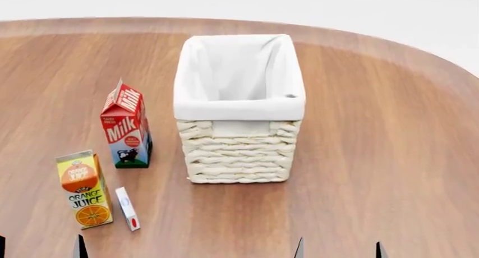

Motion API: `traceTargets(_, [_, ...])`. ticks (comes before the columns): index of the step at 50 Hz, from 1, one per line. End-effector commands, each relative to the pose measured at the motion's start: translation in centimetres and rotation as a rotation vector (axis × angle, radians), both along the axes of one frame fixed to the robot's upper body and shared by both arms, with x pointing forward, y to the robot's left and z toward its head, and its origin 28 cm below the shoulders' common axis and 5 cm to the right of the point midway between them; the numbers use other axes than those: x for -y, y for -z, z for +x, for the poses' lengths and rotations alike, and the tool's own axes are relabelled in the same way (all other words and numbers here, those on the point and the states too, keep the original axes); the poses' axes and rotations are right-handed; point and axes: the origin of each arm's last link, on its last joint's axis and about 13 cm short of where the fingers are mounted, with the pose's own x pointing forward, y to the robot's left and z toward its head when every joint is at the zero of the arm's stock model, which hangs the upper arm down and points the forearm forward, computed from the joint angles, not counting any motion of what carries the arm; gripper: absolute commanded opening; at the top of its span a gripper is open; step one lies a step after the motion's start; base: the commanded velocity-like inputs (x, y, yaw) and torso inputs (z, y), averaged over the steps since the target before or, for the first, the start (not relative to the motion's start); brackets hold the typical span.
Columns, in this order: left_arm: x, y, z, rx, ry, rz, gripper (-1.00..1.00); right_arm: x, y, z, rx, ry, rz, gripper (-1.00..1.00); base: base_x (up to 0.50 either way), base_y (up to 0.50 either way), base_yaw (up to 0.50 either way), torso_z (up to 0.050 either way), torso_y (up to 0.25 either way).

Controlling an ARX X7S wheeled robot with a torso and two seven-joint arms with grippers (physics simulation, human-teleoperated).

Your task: Pick up the alphabet soup, and put it in the basket.

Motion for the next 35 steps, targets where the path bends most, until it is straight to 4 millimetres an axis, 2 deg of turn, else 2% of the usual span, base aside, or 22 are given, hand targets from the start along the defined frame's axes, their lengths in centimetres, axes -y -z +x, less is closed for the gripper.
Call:
traceTargets(1, [0.02, -0.02, -0.08, 0.002, 0.0, 0.0, 1.0, 0.03, -0.05, 0.0, 0.0, 0.002, 0.001, 1.0, 0.19, 0.0, 0.0, 0.0, 0.0])
traceTargets(35, [0.0, -0.04, -0.1, 0.005, 0.002, 0.001, 1.0, -0.02, -0.01, 0.03, -0.001, 0.0, 0.0, 1.0, 0.19, 0.0, 0.0, 0.0, 0.0])
